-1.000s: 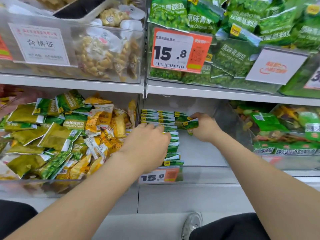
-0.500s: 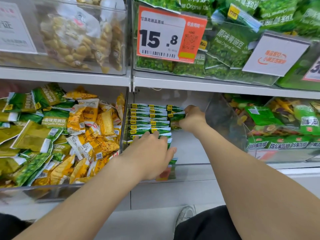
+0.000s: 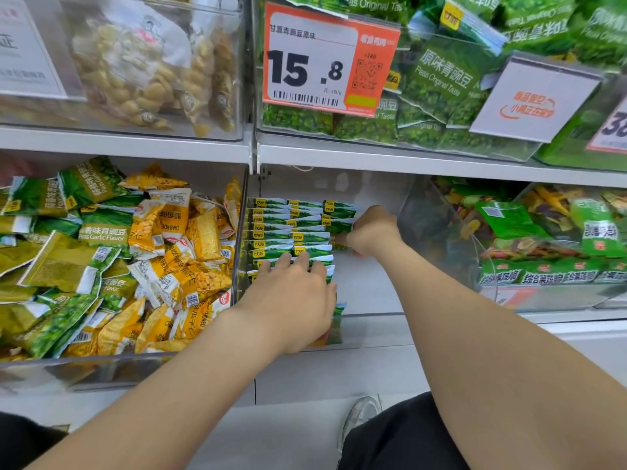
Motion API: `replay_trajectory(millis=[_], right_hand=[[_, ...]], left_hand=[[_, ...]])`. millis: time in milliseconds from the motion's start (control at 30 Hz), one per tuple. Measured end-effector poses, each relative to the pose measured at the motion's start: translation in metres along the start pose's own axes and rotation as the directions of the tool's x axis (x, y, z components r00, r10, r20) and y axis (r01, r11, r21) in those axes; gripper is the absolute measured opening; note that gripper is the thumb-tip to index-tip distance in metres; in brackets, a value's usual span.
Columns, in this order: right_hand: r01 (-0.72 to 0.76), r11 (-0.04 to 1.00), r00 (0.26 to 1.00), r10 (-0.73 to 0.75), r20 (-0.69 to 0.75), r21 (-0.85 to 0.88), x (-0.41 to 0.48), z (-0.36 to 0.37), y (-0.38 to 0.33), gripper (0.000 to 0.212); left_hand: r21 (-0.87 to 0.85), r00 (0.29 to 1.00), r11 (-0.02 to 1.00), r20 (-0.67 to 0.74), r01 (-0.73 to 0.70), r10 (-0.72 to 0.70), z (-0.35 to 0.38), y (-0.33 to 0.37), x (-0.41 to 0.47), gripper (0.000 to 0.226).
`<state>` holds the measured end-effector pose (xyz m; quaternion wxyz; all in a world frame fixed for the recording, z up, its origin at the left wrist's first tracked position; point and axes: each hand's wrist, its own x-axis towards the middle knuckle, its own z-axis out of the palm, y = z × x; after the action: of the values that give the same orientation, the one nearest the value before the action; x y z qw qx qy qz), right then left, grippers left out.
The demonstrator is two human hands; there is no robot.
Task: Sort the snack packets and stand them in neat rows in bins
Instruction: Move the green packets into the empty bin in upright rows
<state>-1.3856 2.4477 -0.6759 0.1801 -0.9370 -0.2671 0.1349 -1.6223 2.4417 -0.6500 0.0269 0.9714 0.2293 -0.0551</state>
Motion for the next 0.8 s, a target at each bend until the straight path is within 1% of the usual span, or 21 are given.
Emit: replay_trajectory(millis=[33,100,167,200,233,267,300,333,367,400,467,500,533,567,600,633,700,733,800], right_hand=[[0.010,1.000,1.000,-0.010,-0.013,-0.028,-0.003,-0.002,0.001,0.051],[0.040,0.996,0.998,-0.044,-0.038,-0.083,-0.009,-0.006,0.000,0.056],[0.102,0.980,0.993,-0.110,-0.038,-0.172,-0.012,-0.004,0.001,0.048],[0.147,0.962,0.987,-0.156,-0.023,-0.228,-0.015,-0.003,0.000,0.039],[0.188,0.942,0.981,-0.194,0.005,-0.278,-0.019,-0.003,-0.001,0.030],[0.226,0.924,0.973,-0.229,0.028,-0.308,-0.024,-0.004,-0.001,0.023],[0.255,0.917,0.966,-0.257,0.035,-0.308,-0.031,-0.007,-0.004,0.023],[0.285,0.915,0.956,-0.291,0.022,-0.284,-0.041,-0.013,-0.009,0.026],[0.325,0.914,0.942,-0.336,-0.004,-0.241,-0.053,-0.020,-0.017,0.027],[0.374,0.908,0.922,-0.387,-0.032,-0.191,-0.067,-0.027,-0.026,0.026],[0.484,0.874,0.872,-0.485,-0.057,-0.039,-0.101,-0.041,-0.046,0.026],[0.538,0.842,0.842,-0.536,-0.065,0.034,-0.121,-0.046,-0.057,0.026],[0.589,0.804,0.808,-0.585,-0.072,0.084,-0.141,-0.049,-0.068,0.026],[0.630,0.767,0.776,-0.626,-0.079,0.120,-0.156,-0.049,-0.078,0.025],[0.663,0.734,0.748,-0.659,-0.082,0.147,-0.170,-0.048,-0.088,0.024],[0.687,0.708,0.724,-0.686,-0.073,0.163,-0.182,-0.045,-0.098,0.023],[0.738,0.659,0.669,-0.742,-0.033,0.148,-0.201,-0.037,-0.115,0.024],[0.767,0.630,0.636,-0.772,-0.010,0.120,-0.208,-0.031,-0.123,0.024],[0.812,0.579,0.578,-0.815,0.035,0.066,-0.218,-0.017,-0.135,0.025]], left_hand=[[0.006,1.000,1.000,-0.003,-0.003,0.004,0.000,0.000,0.000,0.050],[0.030,0.999,0.999,-0.040,-0.014,0.015,0.003,-0.002,0.001,0.054],[0.097,0.994,0.993,-0.083,-0.066,0.075,0.004,-0.004,0.001,0.074],[0.149,0.989,0.984,-0.093,-0.102,0.117,0.004,-0.004,0.001,0.085],[0.203,0.985,0.972,-0.096,-0.121,0.143,0.002,-0.004,-0.001,0.089],[0.241,0.984,0.965,-0.112,-0.107,0.137,-0.004,-0.002,-0.005,0.082],[0.256,0.982,0.964,-0.149,-0.074,0.115,-0.011,-0.001,-0.011,0.066],[0.250,0.975,0.967,-0.198,-0.047,0.099,-0.018,-0.001,-0.017,0.047],[0.230,0.960,0.973,-0.261,-0.036,0.097,-0.023,-0.003,-0.023,0.034],[0.210,0.937,0.977,-0.333,-0.038,0.108,-0.027,-0.007,-0.030,0.025],[0.178,0.865,0.984,-0.491,-0.019,0.105,-0.035,-0.017,-0.043,0.016],[0.133,0.825,0.991,-0.562,0.017,0.062,-0.037,-0.025,-0.049,0.015],[0.069,0.793,0.995,-0.609,0.076,-0.019,-0.039,-0.034,-0.056,0.016],[-0.006,0.779,0.989,-0.616,0.147,-0.120,-0.043,-0.044,-0.064,0.018],[-0.078,0.777,0.971,-0.587,0.226,-0.228,-0.046,-0.055,-0.072,0.021],[-0.128,0.785,0.940,-0.521,0.315,-0.334,-0.049,-0.066,-0.081,0.026],[-0.160,0.782,0.857,-0.354,0.490,-0.513,-0.051,-0.089,-0.096,0.036],[-0.156,0.766,0.813,-0.275,0.561,-0.582,-0.052,-0.101,-0.103,0.039],[-0.162,0.726,0.745,-0.170,0.647,-0.667,-0.053,-0.121,-0.115,0.036]])
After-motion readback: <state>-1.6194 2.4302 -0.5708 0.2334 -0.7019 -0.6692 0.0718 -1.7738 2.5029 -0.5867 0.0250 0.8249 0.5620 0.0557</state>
